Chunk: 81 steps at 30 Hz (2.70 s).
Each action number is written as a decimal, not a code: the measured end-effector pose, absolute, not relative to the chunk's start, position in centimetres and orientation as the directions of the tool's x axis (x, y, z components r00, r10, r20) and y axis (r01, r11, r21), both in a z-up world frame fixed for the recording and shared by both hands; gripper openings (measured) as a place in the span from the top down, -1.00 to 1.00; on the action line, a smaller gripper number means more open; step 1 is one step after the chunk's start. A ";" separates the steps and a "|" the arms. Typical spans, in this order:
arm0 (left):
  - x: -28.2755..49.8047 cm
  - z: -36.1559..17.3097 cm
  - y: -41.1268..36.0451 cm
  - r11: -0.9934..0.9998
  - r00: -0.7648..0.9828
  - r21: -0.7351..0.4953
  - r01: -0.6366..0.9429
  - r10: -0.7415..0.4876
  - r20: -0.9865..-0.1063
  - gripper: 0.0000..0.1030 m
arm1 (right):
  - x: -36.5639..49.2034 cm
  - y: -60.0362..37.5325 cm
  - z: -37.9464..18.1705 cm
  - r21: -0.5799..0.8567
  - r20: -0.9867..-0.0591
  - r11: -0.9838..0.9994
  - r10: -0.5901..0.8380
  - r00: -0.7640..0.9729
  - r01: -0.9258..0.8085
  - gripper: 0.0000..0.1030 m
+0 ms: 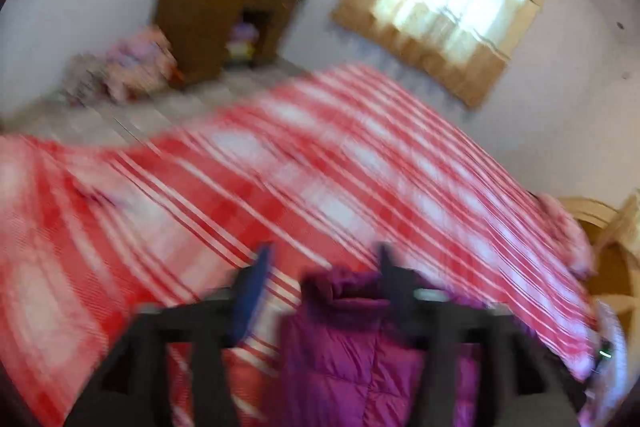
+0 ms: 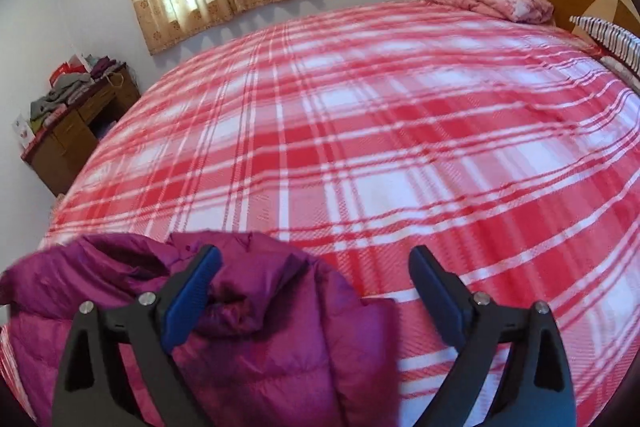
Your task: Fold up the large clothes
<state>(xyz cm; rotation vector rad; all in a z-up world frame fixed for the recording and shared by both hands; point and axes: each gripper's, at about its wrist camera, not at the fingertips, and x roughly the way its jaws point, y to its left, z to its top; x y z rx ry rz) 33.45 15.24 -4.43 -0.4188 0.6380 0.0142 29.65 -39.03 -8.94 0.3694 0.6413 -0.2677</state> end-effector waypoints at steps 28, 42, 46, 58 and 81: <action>35.6 -15.6 -5.2 0.991 0.724 -0.062 0.116 -0.127 -0.678 -0.60 | 34.6 -27.7 -12.6 0.111 -0.680 0.987 -0.007 0.733 0.113 0.03; 35.9 -16.2 -5.7 0.994 0.710 -0.013 0.104 -0.084 -0.700 -0.60 | 31.9 -35.2 -12.6 0.100 -0.728 0.949 -0.136 0.672 0.300 0.07; 35.9 -16.2 -5.8 0.994 0.711 -0.011 0.105 -0.083 -0.698 -0.61 | 32.2 -35.4 -13.7 0.111 -0.720 0.947 -0.134 0.681 0.303 0.04; 34.4 -14.1 -5.4 0.985 0.662 0.039 0.166 -0.082 -0.745 -0.61 | 31.3 -35.2 -12.1 0.055 -0.740 0.952 -0.163 0.652 0.300 0.27; 23.1 -16.7 7.7 0.914 0.696 -0.398 -0.076 -0.238 -0.678 -0.61 | 25.4 -18.3 -15.1 0.058 -0.672 0.997 0.080 0.736 -0.055 0.59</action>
